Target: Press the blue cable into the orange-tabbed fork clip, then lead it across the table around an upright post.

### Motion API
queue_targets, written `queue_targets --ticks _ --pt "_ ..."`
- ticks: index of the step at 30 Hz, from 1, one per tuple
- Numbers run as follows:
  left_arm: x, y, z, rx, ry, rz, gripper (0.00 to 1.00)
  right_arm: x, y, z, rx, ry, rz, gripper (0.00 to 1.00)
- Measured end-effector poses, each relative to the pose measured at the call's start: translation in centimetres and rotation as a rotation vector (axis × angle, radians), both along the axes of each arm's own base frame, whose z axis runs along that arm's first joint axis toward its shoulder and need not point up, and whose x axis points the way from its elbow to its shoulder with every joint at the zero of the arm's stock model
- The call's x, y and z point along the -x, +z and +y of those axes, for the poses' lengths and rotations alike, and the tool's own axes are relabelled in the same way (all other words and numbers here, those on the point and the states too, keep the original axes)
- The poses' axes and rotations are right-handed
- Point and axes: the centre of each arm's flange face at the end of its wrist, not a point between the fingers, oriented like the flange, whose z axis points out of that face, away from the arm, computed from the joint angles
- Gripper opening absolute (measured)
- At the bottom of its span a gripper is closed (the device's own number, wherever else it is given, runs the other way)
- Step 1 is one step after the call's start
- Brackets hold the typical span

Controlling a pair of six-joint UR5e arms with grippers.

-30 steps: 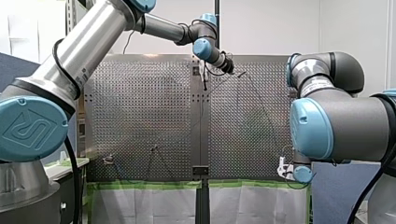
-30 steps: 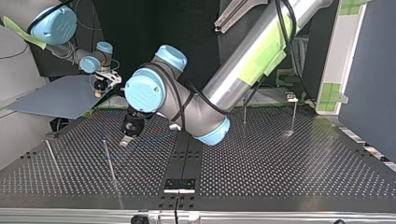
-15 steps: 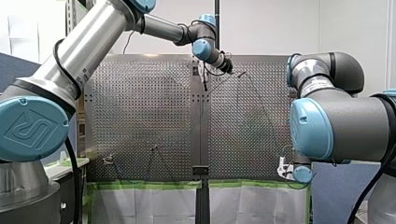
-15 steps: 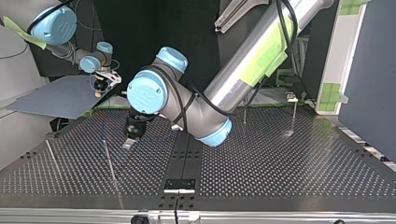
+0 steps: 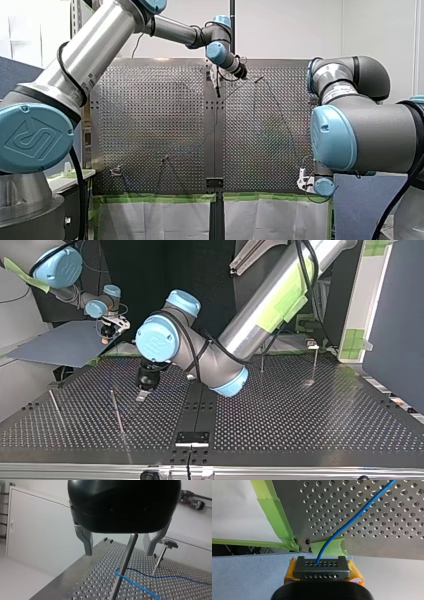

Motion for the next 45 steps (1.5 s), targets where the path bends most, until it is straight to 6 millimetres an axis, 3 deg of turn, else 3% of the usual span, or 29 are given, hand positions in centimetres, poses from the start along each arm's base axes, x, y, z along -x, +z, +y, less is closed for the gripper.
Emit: queue_targets --ticks 35,40,45 --pt "0.4 0.0 -0.1 -0.020 0.014 -0.004 1.00 0.1 -0.2 0.0 0.000 -0.001 -0.001 0.00" --pt "1.4 -0.3 0.7 -0.071 0.035 0.009 1.00 0.2 -0.2 0.0 -0.001 -0.004 -0.001 0.00" --pt "2.5 0.8 1.8 -0.103 0.073 -0.030 1.00 0.3 -0.2 0.0 -0.001 -0.005 -0.001 0.00"
